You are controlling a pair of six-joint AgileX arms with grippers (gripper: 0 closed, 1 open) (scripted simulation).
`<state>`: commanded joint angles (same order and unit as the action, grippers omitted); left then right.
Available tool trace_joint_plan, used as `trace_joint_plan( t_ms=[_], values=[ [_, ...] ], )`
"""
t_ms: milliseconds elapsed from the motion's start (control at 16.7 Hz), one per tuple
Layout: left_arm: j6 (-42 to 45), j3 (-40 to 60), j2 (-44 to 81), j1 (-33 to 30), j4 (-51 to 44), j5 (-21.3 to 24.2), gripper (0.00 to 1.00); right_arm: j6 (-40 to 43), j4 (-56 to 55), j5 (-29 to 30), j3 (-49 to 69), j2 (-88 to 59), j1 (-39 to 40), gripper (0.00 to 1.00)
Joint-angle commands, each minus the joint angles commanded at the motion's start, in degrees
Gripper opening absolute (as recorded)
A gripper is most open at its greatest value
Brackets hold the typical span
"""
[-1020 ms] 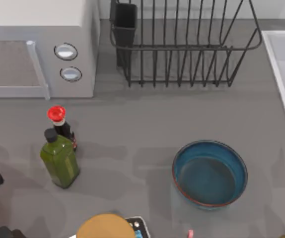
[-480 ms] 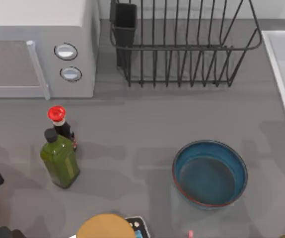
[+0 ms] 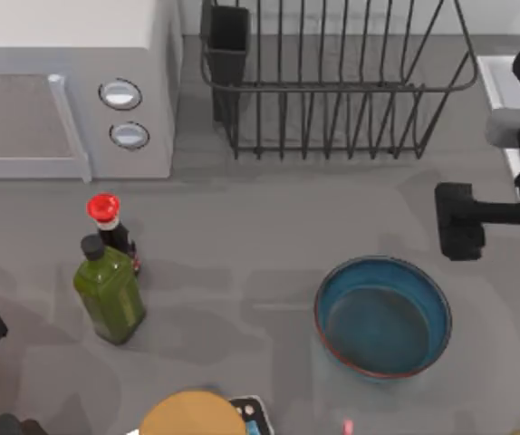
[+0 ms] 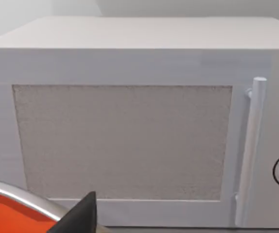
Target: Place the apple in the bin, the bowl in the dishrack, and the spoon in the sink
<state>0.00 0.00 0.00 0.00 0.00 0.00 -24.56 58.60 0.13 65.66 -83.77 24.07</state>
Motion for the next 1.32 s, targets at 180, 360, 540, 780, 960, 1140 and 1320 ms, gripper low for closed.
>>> trace_joint_plan(
  t_ms=[180,360,540,780,960,1140,1320],
  values=[
    [0.0,0.0,0.0,0.0,0.0,0.0,1.0,-2.5,5.9,0.0,6.6,-8.6,2.4,1.0],
    [0.0,0.0,0.0,0.0,0.0,0.0,1.0,-4.0,9.4,-0.1,10.5,-13.6,3.8,1.0],
    [0.0,0.0,0.0,0.0,0.0,0.0,1.0,-4.3,10.1,-0.1,11.1,-14.4,4.1,1.0],
    [0.0,0.0,0.0,0.0,0.0,0.0,1.0,-4.2,9.8,-0.1,10.8,-14.3,3.8,1.0],
    [0.0,0.0,0.0,0.0,0.0,0.0,1.0,-4.4,5.9,-0.1,7.7,-15.6,4.2,1.0],
    [0.0,0.0,0.0,0.0,0.0,0.0,1.0,-4.6,-3.0,-0.1,2.5,-18.1,4.4,1.0],
    [0.0,0.0,0.0,0.0,0.0,0.0,1.0,-4.7,-10.4,-0.1,-2.6,-20.5,4.3,1.0]
  ],
)
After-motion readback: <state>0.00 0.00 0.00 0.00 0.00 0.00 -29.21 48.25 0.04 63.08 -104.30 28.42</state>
